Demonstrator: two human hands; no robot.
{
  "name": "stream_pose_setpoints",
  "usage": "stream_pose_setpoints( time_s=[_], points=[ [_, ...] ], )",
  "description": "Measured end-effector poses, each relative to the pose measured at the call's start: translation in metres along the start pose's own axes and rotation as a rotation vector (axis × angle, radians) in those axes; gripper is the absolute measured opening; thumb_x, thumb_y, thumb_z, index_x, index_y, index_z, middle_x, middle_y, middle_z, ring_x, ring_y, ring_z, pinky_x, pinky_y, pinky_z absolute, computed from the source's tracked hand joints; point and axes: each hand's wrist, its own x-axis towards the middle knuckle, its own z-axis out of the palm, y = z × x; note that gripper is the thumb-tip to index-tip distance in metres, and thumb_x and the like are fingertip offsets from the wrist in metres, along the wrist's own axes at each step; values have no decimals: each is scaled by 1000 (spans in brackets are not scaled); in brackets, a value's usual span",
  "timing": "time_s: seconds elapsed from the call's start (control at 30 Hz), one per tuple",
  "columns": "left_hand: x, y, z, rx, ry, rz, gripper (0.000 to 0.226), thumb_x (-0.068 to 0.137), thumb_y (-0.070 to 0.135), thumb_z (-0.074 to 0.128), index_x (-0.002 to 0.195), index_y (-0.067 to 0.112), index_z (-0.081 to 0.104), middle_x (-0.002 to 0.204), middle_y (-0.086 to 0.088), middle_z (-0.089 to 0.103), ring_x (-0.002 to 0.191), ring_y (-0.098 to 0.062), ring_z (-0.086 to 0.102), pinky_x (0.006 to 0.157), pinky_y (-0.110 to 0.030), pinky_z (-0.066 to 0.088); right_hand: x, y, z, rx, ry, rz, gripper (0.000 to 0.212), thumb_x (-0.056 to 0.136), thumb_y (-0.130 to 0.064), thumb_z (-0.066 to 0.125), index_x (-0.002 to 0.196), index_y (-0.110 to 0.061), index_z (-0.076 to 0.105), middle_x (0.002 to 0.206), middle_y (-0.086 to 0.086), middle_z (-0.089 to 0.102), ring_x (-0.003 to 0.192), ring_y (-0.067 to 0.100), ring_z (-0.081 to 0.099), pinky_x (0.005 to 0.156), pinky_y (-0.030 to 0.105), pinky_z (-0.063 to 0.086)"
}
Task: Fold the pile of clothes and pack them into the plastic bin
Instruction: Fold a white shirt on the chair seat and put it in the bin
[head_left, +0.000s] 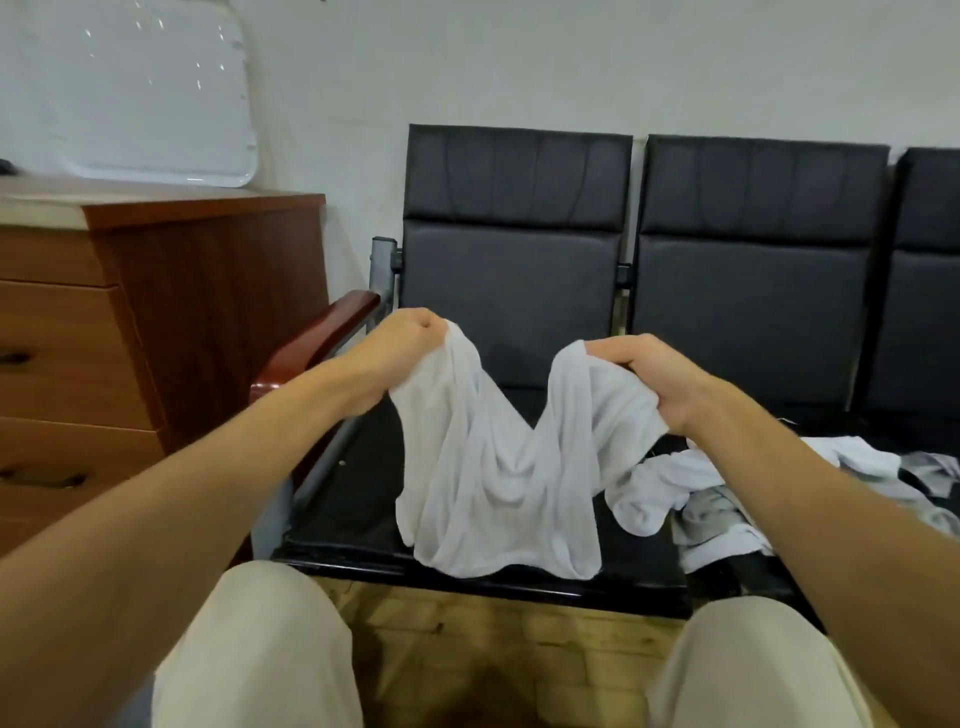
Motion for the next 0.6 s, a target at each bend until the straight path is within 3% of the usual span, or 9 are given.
stream_pose_setpoints(
  time_s=[0.13,0.2,0.3,0.37,0.43,0.5,0.6],
  points=[
    [-14,53,-12,-477,-83,-34,20,98,20,45,94,13,64,93,-6,66,86,-19,62,81,-34,49,-19,-34,15,513,8,-176,35,95,-20,51,72,-4,71,74,8,68,66,21,67,74,36,52],
    [-16,71,-20,-655,-126,-40,24,96,24,50,103,7,66,94,-7,70,86,-20,67,79,-33,53,-22,-44,19,659,44,-266,45,97,-21,50,62,-5,73,68,5,68,62,18,67,69,31,55],
    [-14,80,-28,-809,-112,-49,29,95,24,52,111,4,65,104,-12,71,95,-26,67,85,-39,53,-28,-52,21,647,86,-368,54,99,-22,49,51,-10,71,58,2,65,52,15,65,53,24,54],
    [-11,75,-28,-844,-87,-88,27,95,21,52,110,3,64,110,-14,68,101,-29,65,87,-41,52,-30,-49,20,574,135,-343,49,100,-20,48,56,-9,69,53,1,63,47,13,63,48,21,50],
    [-7,64,-25,-781,-50,-155,25,96,17,49,112,1,62,112,-16,66,99,-28,63,86,-39,52,-25,-42,20,379,243,-255,24,98,-20,53,87,-4,67,76,8,70,68,19,69,58,28,53],
    [-2,50,-19,-508,34,-164,25,97,16,47,112,0,59,111,-18,64,90,-25,63,77,-35,51,-16,-31,14,181,325,-154,22,95,-19,58,110,-3,61,101,14,68,90,27,66,72,37,54],
    [0,24,-20,20,273,38,20,101,17,37,100,6,54,96,-10,55,74,-14,49,64,-30,40,-3,-14,1,-146,476,-192,16,93,-14,53,98,-3,63,97,12,63,86,27,60,73,33,48]
  ],
)
